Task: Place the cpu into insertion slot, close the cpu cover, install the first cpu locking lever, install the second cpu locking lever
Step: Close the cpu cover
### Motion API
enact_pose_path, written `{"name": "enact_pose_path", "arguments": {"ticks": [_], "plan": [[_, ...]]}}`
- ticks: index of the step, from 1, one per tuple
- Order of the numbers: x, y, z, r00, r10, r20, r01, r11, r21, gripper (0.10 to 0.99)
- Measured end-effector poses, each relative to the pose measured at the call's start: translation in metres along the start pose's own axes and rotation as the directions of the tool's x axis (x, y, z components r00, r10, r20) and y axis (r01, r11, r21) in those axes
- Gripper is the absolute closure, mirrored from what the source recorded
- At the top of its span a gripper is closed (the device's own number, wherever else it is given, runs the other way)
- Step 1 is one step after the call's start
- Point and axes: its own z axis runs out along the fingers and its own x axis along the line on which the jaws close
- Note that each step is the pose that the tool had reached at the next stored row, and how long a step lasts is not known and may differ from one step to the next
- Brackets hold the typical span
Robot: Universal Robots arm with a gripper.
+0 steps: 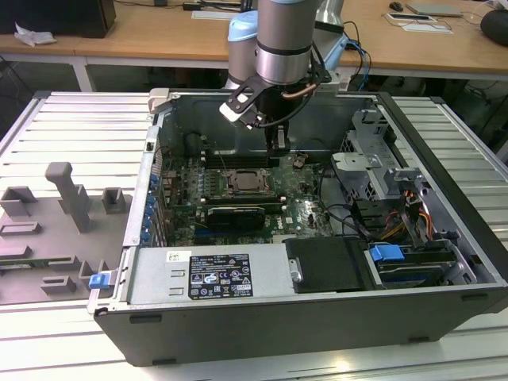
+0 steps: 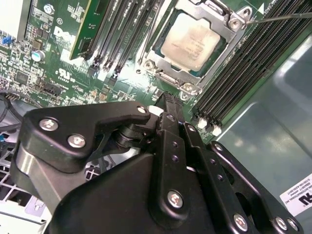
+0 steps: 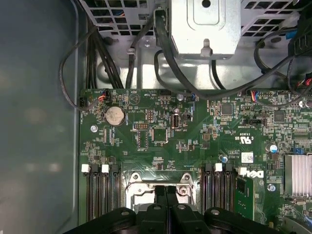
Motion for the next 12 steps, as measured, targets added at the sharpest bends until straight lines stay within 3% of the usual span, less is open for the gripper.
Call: {"name": "enact_pose_path", "arguments": {"ticks": [12], "plan": [[-0.0001,-0.0085,0.001,1.0,0.0,0.0,0.0,1.0,0.0,0.98]]}}
